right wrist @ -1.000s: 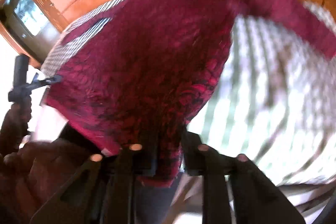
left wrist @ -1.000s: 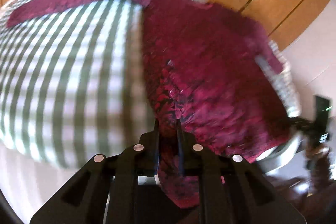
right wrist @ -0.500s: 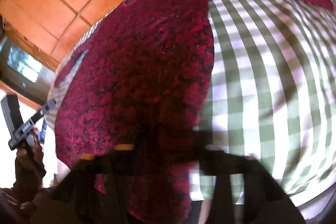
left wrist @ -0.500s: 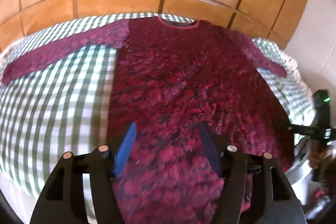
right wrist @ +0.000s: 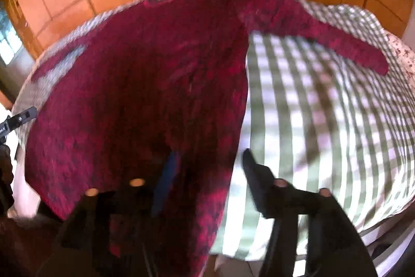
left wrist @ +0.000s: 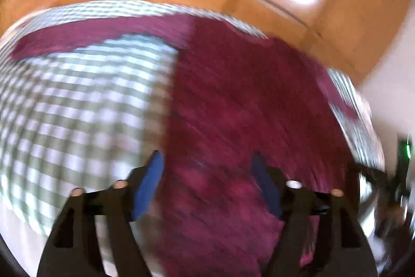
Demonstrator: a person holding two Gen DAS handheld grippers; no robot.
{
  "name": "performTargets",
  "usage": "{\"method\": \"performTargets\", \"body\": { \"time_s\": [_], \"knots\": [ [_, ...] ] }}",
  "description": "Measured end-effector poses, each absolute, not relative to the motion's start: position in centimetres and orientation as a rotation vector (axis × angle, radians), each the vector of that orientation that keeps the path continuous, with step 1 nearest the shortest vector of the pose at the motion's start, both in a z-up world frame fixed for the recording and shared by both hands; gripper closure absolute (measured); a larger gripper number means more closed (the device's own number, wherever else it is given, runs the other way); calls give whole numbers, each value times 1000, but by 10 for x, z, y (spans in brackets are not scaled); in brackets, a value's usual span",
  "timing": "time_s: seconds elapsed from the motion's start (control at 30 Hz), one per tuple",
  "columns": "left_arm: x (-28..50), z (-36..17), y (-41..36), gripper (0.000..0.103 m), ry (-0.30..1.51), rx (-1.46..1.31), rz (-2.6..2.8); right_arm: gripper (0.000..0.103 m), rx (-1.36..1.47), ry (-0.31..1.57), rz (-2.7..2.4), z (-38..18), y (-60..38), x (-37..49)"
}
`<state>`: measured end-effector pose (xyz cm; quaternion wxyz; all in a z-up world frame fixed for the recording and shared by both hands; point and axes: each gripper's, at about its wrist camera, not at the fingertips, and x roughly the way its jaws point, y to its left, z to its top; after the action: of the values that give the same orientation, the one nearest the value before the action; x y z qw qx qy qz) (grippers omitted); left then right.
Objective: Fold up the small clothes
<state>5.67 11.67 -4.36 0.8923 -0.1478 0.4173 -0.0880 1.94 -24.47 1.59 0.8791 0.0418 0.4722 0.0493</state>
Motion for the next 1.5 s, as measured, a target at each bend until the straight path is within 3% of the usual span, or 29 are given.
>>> {"method": "performTargets", "body": {
  "time_s": [0.2,0.37,0.67,0.73,0.77,0.8,0.9,1.07,1.23,1.27,1.37,1.5],
  "knots": [
    [94,-44,228,27,803,-549,165,24,77,888,164,28,-190,64],
    [117,-54,337,27,744,-838,377,22,14,878,219,18,-136,100],
    [175,-57,415,24,763,-822,484,18,-20,925,204,-23,-102,131],
    [188,-63,417,39,819,-753,458,16,-24,918,206,-26,-101,130],
    [197,-65,414,70,844,-684,467,14,-26,922,208,-27,-101,131],
    [204,-68,412,85,868,-619,473,13,-27,926,210,-29,-101,133],
    [209,-61,406,94,847,-539,488,11,-28,926,210,-31,-101,134],
    [211,-36,420,96,776,-441,628,8,-65,922,192,-33,-97,134],
    [224,-42,399,94,822,-360,650,7,-77,920,194,-35,-98,136],
    [222,-39,393,89,809,-378,661,6,-76,920,194,-35,-98,136],
    [206,-25,367,34,716,-458,631,6,-73,920,197,-35,-99,138],
    [202,-1,283,32,626,-393,449,6,-64,916,202,-35,-101,137]
  ]
}}
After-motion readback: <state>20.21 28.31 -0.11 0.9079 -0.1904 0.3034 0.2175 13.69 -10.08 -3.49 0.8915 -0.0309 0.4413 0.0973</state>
